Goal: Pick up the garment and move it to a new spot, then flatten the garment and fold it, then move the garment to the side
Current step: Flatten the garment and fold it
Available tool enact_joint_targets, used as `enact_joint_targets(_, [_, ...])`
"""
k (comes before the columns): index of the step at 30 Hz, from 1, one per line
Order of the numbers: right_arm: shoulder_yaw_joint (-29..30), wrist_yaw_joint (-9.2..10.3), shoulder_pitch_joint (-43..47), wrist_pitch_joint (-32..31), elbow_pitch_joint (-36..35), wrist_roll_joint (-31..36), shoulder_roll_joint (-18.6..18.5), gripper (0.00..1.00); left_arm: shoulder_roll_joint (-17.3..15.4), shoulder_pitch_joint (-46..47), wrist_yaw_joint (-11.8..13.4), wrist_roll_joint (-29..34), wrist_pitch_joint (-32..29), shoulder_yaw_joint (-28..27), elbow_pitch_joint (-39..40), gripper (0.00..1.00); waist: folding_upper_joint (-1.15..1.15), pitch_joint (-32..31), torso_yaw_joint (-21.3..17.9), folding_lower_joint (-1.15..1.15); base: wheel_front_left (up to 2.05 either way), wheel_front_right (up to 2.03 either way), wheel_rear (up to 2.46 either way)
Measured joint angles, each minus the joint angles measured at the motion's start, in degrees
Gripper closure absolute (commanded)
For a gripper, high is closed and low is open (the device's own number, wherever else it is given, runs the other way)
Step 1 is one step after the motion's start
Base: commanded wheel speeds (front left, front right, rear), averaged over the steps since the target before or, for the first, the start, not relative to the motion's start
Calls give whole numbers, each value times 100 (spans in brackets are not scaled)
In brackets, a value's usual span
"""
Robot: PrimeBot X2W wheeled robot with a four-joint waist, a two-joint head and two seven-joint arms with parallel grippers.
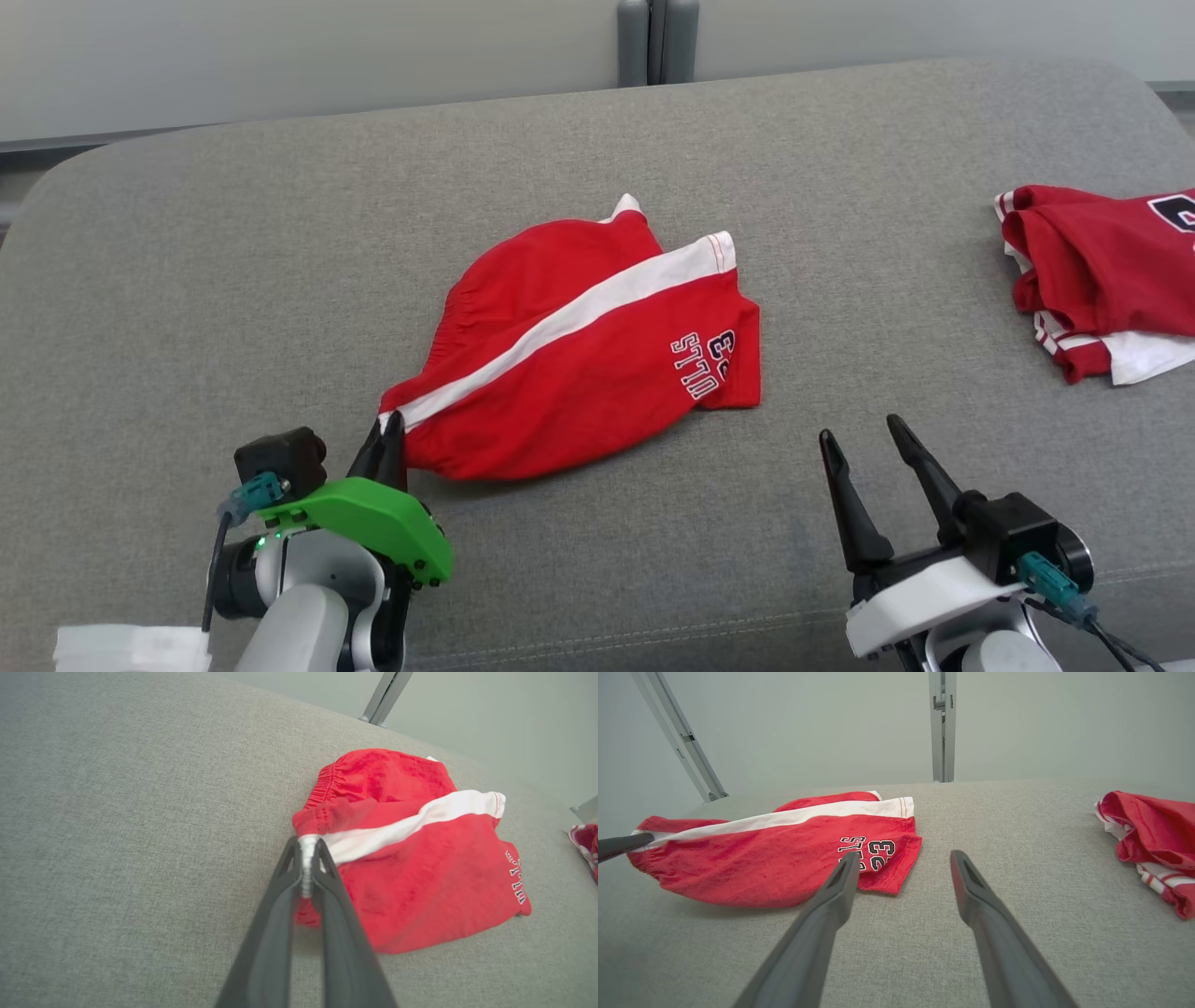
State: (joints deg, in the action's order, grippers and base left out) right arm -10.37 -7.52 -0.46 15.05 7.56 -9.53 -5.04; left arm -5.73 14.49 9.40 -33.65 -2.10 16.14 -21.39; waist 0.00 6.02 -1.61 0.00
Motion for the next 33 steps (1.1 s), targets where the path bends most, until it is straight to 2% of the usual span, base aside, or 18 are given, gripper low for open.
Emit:
enact_joint_targets(4, [-40, 0, -473, 1, 250, -389, 11, 0, -254, -392, -241, 194, 162, 236, 662, 100, 0, 31, 136, 0, 0, 0, 0])
enact_joint_targets(8, [-450, 0, -1358, -23, 1095, -1059, -175, 0, -368, -493, -291, 294, 323, 286, 934, 100, 0, 151, 220, 0, 0, 0, 0])
enact_joint_targets(15, [-1401, 2, -3175, -1079, 2426, -2231, -731, 0, -331, -483, -311, 367, 344, 432, 1017, 100, 0, 370, 421, 0, 0, 0, 0])
enact_joint_targets(18, [-1601, 3, -3723, -1328, 2938, -2540, -905, 0, -286, -380, -314, 403, 376, 475, 1011, 100, 0, 474, 521, 0, 0, 0, 0])
enact_joint_targets(26, [-2151, 3, -4638, -1467, 4017, -3082, -994, 0, -226, -186, -343, 433, 443, 567, 938, 100, 0, 751, 753, 0, 0, 0, 0])
enact_joint_targets(33, [-2611, 3, -5079, -1477, 4447, -3431, -1031, 0, -205, -38, -376, 445, 454, 619, 904, 100, 0, 942, 873, 0, 0, 0, 0])
